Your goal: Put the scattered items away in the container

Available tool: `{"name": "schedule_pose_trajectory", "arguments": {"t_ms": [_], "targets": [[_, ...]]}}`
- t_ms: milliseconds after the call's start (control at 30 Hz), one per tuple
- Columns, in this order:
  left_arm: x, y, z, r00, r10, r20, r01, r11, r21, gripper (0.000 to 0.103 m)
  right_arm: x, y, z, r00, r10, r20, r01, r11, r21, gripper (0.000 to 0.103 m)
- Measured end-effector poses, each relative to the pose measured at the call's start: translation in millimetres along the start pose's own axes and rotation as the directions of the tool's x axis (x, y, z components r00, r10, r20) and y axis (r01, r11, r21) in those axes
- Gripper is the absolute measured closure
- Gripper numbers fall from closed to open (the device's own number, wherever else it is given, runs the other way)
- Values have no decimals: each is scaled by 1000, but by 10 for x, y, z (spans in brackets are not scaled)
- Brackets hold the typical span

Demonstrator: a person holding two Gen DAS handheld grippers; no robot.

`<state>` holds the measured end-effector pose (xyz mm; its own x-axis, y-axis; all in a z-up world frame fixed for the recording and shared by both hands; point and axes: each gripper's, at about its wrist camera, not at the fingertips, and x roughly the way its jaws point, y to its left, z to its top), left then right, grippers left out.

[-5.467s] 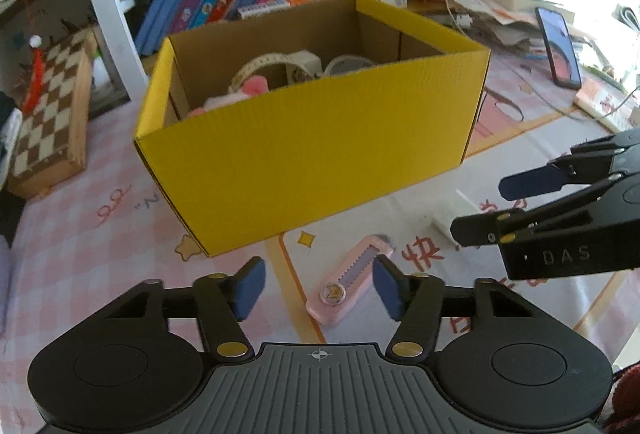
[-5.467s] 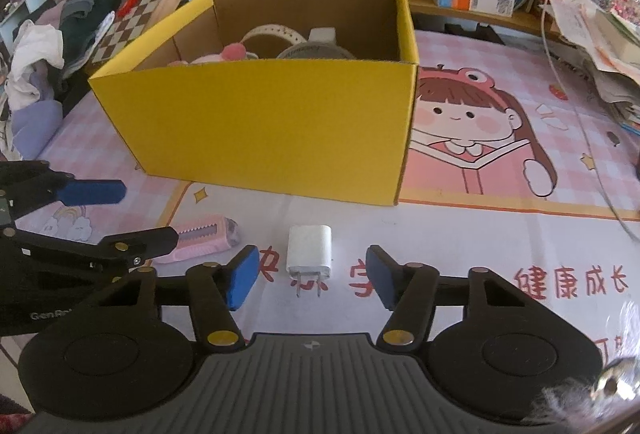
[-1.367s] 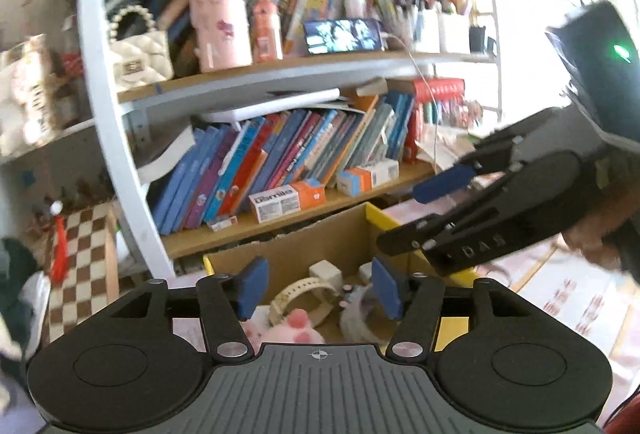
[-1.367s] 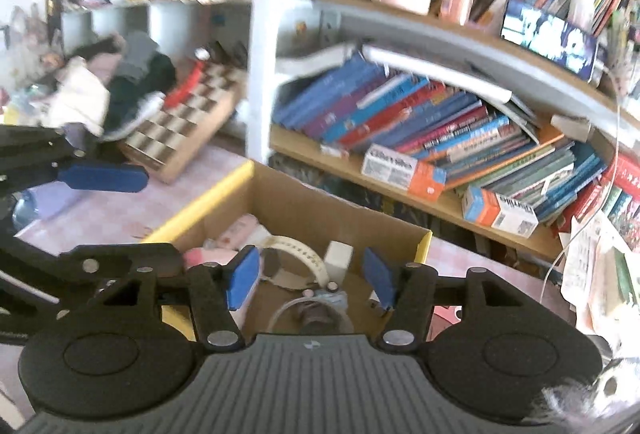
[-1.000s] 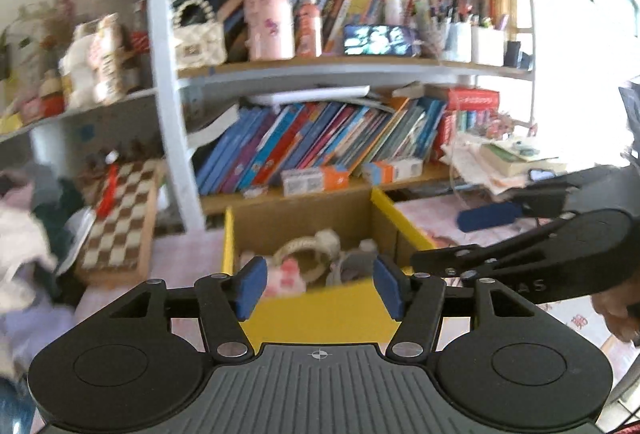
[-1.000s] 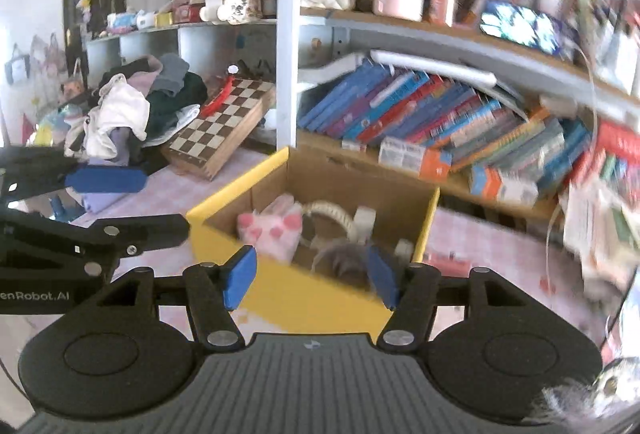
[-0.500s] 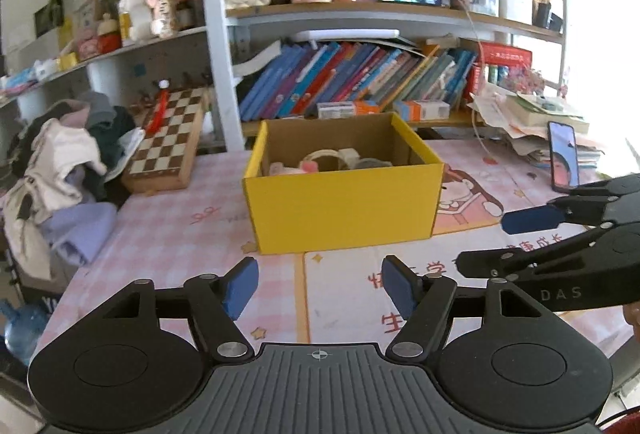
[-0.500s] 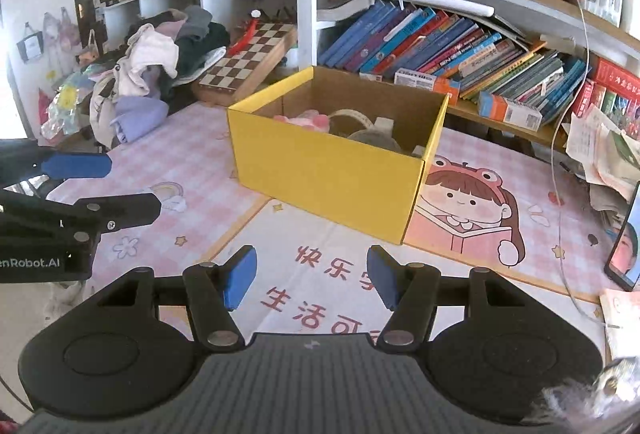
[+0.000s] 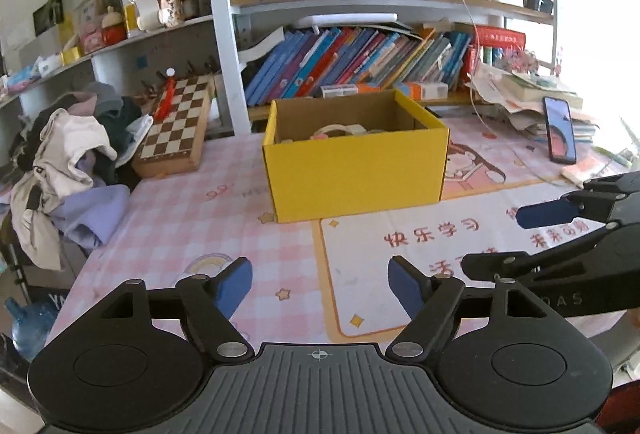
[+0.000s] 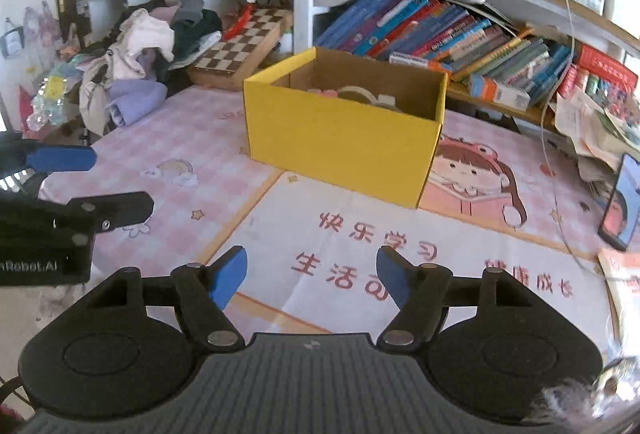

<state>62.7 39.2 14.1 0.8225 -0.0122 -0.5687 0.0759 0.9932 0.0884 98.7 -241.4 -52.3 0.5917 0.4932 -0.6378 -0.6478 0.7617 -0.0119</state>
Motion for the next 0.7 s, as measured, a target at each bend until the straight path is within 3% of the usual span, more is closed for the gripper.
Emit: {"name": "schedule_pose_trajectory", "arguments": {"t_ms": [200, 467, 700], "targets": [[-53, 65, -123, 1000, -14, 11, 13, 999, 32, 11, -53, 129, -37, 998, -68, -4, 68, 997, 34, 22], [-130, 213, -284, 998, -55, 15, 54, 998, 32, 9, -189, 406, -266, 990, -142, -5, 142, 989, 51, 20], [-116, 198, -286, 999, -21, 25, 20, 997, 70, 5, -214, 494, -307, 986, -165, -6, 165, 984, 64, 18]]}}
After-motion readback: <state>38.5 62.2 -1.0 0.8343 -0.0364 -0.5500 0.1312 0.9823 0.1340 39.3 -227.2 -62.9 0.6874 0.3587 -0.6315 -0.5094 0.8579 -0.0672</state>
